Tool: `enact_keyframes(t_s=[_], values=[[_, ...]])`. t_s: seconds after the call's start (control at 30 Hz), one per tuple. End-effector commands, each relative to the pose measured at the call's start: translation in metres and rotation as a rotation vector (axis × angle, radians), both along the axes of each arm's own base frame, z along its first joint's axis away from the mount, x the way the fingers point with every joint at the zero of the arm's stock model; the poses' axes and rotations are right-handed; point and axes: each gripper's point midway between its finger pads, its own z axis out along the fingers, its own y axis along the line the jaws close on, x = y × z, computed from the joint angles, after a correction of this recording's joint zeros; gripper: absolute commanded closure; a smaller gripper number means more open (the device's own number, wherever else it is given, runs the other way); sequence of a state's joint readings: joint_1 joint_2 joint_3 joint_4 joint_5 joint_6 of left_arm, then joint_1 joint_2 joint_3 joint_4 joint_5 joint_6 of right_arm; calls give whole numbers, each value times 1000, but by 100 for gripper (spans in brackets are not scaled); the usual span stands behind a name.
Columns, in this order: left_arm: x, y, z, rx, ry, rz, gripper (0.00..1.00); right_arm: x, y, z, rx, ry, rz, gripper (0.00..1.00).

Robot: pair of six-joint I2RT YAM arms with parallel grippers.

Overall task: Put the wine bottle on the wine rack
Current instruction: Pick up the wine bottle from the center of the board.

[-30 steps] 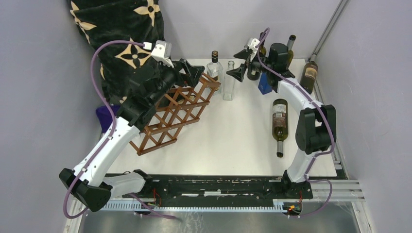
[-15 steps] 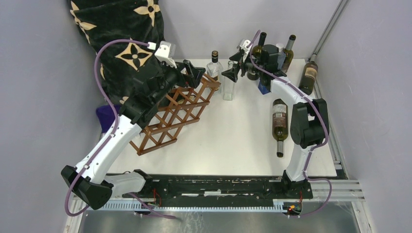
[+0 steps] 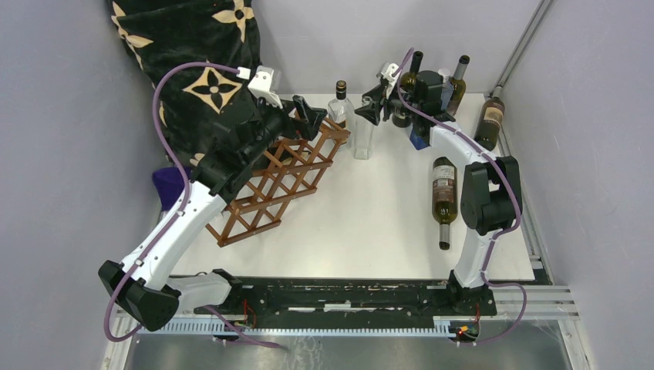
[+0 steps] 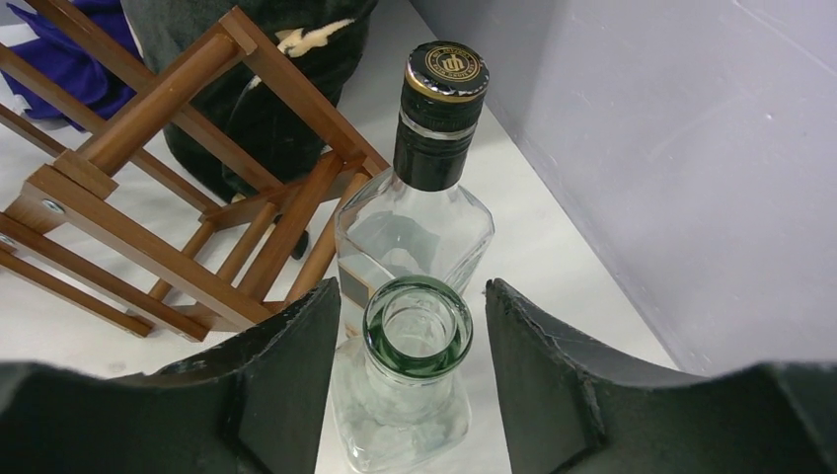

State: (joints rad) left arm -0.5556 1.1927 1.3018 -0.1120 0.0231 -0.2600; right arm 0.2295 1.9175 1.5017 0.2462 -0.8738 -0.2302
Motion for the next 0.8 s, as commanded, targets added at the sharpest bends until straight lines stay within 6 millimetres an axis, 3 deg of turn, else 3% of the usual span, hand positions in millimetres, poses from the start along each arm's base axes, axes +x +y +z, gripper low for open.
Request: enact_keyframes(t_s=[0.0,0.1,0.23,0.4,0.57,0.77], values=[[4,6,15,17,-61,21,0,-3,4,18,5,-72,29,44],[4,5,14,18,-58,17,0,-4,5,19,5,-71,31,62],[1,5,14,19,-55,9,0,-8,3,26,8,-78,32,80],[-6,0,13,21,-54,-35,0,-22,-7,56,26,-107,9,98],[-15,-15,7,16,-54,-137,0,-49,-23,89,68,-137,-32,100],[-31,-48,-3,-12,-99,-352,0,-92,-49,102,157,-59,-82,100]])
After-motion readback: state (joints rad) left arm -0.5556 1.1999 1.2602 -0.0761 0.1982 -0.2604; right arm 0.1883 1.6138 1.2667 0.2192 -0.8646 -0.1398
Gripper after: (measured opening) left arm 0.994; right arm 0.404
